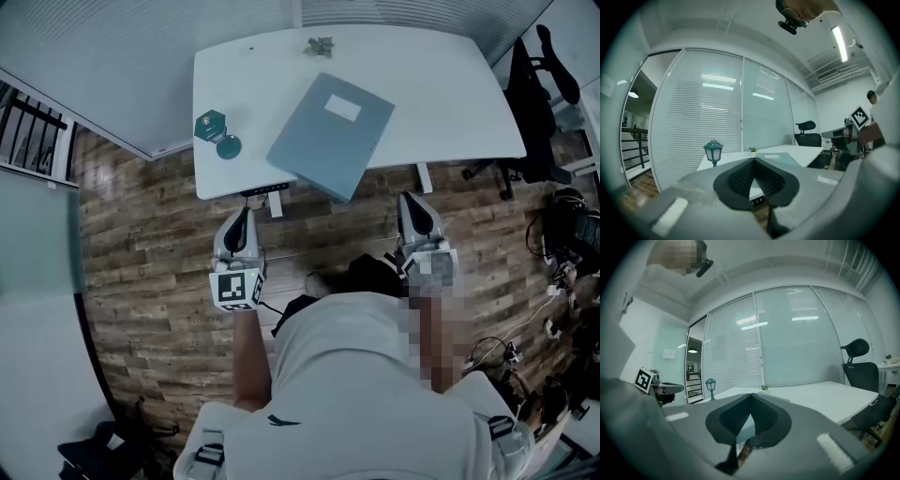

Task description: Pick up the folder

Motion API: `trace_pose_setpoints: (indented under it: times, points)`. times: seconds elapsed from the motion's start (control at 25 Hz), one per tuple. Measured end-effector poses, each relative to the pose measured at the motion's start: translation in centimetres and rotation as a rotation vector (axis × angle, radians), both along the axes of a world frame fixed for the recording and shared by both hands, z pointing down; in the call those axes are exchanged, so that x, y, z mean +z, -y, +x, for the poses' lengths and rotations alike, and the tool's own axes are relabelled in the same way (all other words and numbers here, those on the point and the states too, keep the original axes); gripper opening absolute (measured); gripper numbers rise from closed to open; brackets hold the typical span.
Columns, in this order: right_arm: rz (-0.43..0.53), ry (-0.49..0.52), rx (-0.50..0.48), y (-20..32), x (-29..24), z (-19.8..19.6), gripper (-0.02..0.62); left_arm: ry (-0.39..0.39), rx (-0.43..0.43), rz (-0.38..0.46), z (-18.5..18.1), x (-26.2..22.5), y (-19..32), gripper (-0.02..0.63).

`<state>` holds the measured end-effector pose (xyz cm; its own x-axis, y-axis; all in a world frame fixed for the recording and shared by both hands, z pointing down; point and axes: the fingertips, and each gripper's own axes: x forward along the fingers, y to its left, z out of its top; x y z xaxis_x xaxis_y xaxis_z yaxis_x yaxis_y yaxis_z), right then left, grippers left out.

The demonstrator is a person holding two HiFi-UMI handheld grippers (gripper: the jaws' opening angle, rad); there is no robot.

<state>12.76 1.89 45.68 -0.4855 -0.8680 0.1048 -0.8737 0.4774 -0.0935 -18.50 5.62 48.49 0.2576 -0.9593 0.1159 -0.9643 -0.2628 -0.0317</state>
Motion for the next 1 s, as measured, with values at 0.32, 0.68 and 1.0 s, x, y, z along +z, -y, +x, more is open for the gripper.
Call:
trace_pose_setpoints:
  times: [0.32,0.68,1.0]
  points:
    - [-0.021,0.010,-0.011,2.0,0.6,-0.8,0.000,-0.005,-0.015,-0.024,-0.8,0.9,1.3,0.003]
    - [-0.025,0.019,-0.072,8.8,0.1,0.1,0.000,0.021,-0.041,-0.035,0.8,0.4,6.4,0.003]
    - [-0.030,0.039,-0.132,14.1,-0.4,1.3,0.000,0.048,-0.097,-0.050,2.5,-0.1,9.7,0.003]
